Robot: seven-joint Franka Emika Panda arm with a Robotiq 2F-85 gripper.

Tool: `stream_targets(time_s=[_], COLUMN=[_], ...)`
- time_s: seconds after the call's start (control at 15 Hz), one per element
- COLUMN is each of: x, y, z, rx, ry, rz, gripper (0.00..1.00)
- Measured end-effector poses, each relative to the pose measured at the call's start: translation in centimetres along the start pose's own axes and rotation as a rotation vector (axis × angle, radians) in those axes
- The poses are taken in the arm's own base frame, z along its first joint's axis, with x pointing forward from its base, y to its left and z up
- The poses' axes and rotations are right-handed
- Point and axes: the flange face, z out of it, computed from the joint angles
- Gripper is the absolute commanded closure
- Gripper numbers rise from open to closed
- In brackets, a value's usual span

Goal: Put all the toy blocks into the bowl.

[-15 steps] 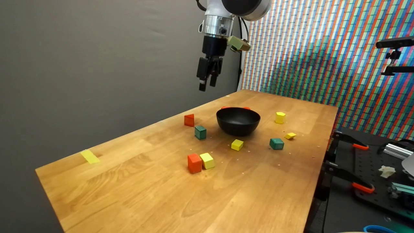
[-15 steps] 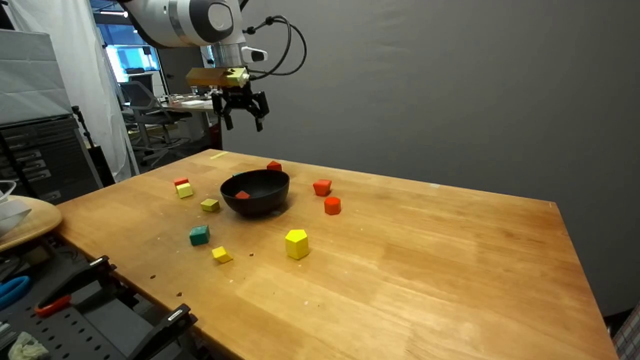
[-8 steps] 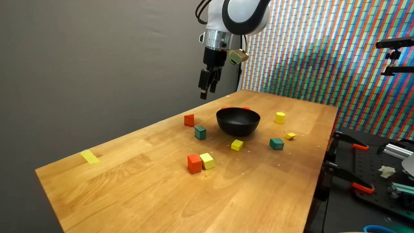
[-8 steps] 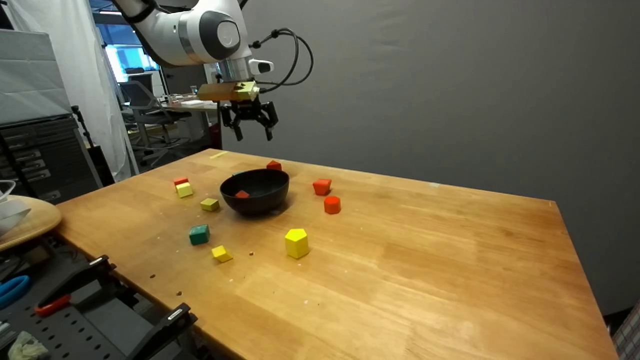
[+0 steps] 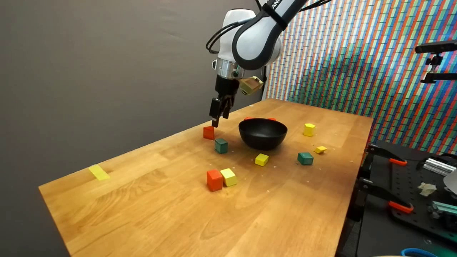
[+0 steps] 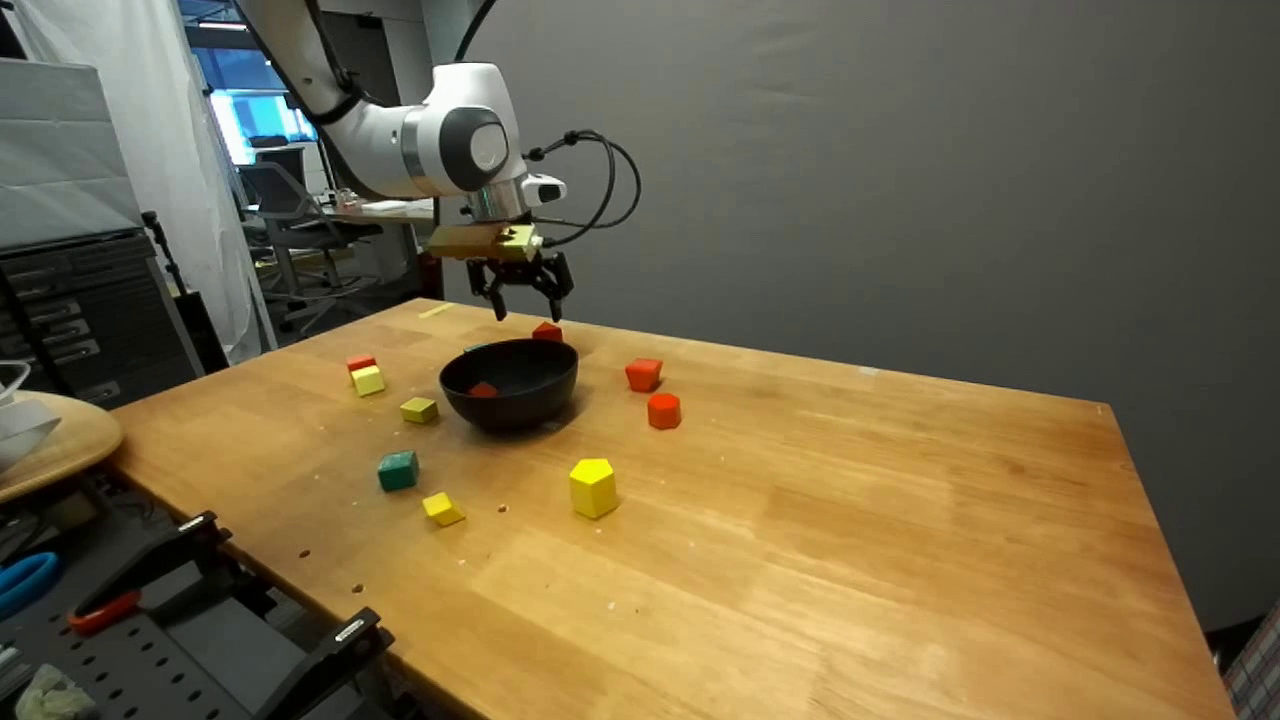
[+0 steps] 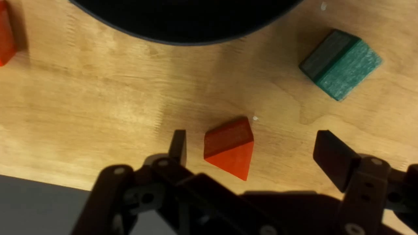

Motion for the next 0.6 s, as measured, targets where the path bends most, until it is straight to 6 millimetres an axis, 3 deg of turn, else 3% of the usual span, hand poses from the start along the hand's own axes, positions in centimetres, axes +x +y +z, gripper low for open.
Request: stream_targets(time_s=[0.2,0.27,0.4,0.6], x=[0.8,1.1,1.6,2.4], y=[0.0,-0.1,-0.1,0.2], z=[2.1,2.7,3.7,4.3], rx=[-0.02,-0.028,-0.042,-0.061], ry=[0.003,0.007,0.011,0.024], rz=[-0.007,-0.01,-0.01,0.0], gripper=[0.03,0.23,0.29,0.54])
